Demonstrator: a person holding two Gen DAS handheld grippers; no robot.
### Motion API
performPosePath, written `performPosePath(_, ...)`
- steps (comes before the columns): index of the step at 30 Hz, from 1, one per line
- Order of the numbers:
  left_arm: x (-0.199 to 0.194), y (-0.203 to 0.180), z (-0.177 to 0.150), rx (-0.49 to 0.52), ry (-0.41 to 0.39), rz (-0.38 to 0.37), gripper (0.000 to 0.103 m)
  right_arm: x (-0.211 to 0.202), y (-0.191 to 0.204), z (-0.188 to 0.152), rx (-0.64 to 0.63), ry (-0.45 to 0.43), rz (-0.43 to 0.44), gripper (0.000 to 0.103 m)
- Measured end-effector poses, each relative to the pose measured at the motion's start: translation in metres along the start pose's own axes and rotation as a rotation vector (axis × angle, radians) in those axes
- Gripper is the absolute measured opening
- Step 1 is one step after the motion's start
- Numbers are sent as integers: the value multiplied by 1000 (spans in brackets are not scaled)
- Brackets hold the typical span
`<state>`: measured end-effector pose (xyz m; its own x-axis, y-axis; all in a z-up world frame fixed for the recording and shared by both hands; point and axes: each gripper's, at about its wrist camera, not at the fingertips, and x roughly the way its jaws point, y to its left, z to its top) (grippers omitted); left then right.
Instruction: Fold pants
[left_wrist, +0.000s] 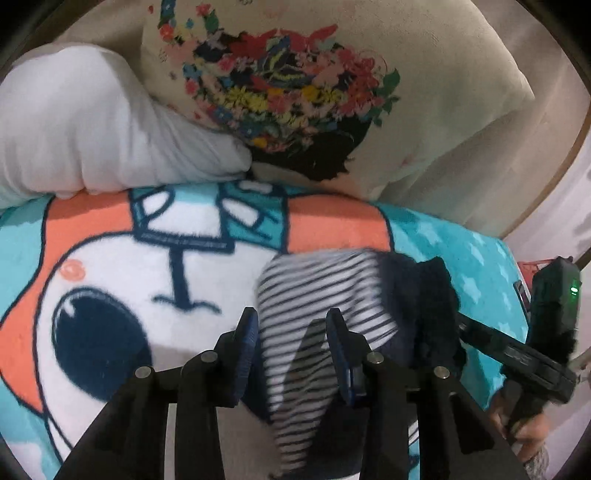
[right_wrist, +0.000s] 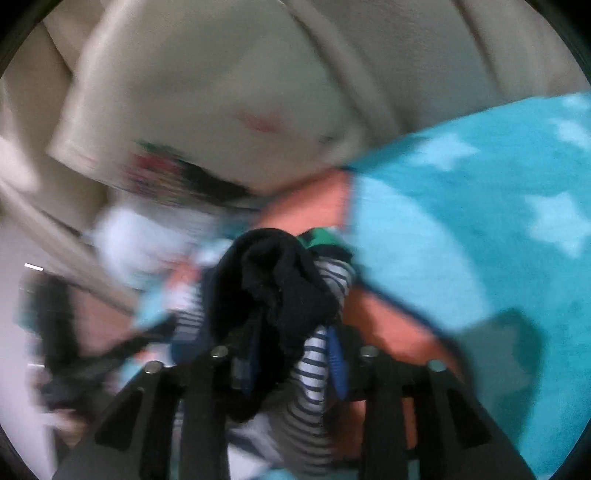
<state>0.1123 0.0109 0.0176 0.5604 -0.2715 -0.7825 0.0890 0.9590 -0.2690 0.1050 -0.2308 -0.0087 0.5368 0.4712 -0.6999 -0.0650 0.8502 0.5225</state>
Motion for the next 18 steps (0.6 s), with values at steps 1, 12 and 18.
performPosePath(1,-3,0,-4,-2,-7,-6,39,-4,-3,-2,-6,-12,-21,36)
performPosePath(12,22,-19,-52,9,36,-24,51,-36,38,4,-44,-46,309,36)
performPosePath(18,16,-19,-56,23,0,-11,64,10,4,3,26,-33,98,6)
